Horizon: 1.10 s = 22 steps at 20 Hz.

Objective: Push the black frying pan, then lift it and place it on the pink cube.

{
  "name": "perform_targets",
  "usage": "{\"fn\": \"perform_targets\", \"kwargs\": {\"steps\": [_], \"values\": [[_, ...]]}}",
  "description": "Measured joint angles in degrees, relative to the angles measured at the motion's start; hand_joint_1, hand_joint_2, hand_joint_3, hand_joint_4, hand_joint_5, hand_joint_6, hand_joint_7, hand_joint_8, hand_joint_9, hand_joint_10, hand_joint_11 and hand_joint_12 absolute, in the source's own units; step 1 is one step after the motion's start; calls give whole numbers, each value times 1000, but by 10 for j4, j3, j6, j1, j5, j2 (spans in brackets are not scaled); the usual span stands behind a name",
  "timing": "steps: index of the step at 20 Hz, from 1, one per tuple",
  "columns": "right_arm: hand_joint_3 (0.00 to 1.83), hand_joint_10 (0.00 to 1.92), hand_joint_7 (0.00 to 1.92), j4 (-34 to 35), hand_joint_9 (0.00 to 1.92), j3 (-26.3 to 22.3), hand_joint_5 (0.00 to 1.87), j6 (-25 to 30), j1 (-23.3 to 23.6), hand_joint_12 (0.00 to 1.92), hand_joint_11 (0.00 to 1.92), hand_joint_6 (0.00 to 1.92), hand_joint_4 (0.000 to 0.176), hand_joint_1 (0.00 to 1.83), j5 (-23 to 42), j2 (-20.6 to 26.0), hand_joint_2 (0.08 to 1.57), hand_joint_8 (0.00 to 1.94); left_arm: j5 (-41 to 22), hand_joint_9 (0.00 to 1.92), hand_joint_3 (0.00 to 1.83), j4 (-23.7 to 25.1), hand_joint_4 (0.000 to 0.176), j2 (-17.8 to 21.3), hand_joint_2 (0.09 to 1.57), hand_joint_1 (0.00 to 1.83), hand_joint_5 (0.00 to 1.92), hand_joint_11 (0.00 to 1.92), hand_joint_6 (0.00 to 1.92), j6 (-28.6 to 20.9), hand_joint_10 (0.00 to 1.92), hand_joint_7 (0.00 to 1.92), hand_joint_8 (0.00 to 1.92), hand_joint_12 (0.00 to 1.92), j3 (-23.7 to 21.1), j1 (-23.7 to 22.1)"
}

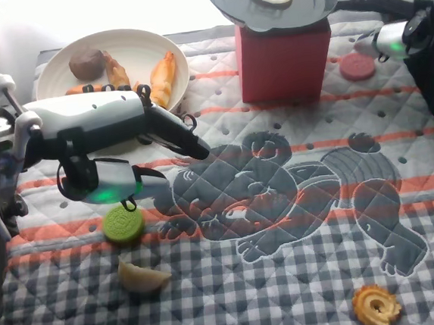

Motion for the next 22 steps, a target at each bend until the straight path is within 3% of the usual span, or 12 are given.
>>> {"fn": "perform_targets", "kwargs": {"steps": [1,3,4,5,8,10,12,13,16,19,21,22], "values": [[0,148,65,19,57,-8,10,-39,0,537,0,12,32,758,0,0,1170,4,0,375,0,0,0,0,1330,998,619,0,0,0,384,604,0,1493,0,0],[0,35,2,23,3,-16,0,-48,0,431,0,0,42,730,-2,0,1163,0,0,388,0,-5,0,0,1327,979,627,0,3,0,405,616,4,1511,0,2],[0,6,0,23,0,-17,0,-48,0,198,0,0,50,737,-2,0,1148,0,-1,383,0,-9,0,0,1326,988,628,0,3,2,410,614,3,1505,0,3],[0,0,0,24,0,-22,0,-52,0,39,0,0,72,725,0,2,1142,0,0,375,0,-9,0,0,1326,989,623,0,1,2,409,606,0,1505,0,3],[7,0,0,24,0,-38,0,-57,0,6,8,0,90,587,0,17,1161,0,0,343,1,-12,0,0,1330,969,608,0,0,3,420,575,0,1529,0,4],[6,0,0,24,0,-45,0,-59,0,0,0,0,82,569,5,27,1161,0,-1,316,1,-14,0,0,1333,951,603,0,0,5,475,569,0,1533,0,5],[10,0,0,24,0,-50,0,-66,0,0,0,0,31,543,10,29,1173,0,-1,332,0,-16,0,0,1329,980,613,0,5,5,504,590,9,1541,0,6],[9,0,0,24,0,-53,0,-69,0,5,10,0,20,546,11,30,1173,0,-2,330,0,-17,0,0,1331,971,616,0,5,5,506,592,8,1517,0,5],[5,0,0,24,0,-70,0,-74,0,17,19,0,9,599,12,40,1172,0,-2,344,0,-22,0,0,1317,1006,632,0,9,5,513,608,11,1502,0,8],[0,0,0,20,0,-90,0,-80,0,19,0,0,58,535,19,60,1140,0,-1,349,0,-24,0,0,1318,994,644,0,11,7,530,617,11,1502,0,12],[0,0,0,2,0,-120,0,-82,5,0,0,0,118,596,36,86,1103,0,-5,364,0,-37,0,3,1320,1009,641,0,7,11,539,631,13,1546,0,14],[0,0,0,-1,0,-124,0,-82,6,0,0,0,118,596,38,89,1103,0,-5,364,0,-38,0,3,1320,1009,641,0,7,13,539,631,13,1546,0,15]]}}
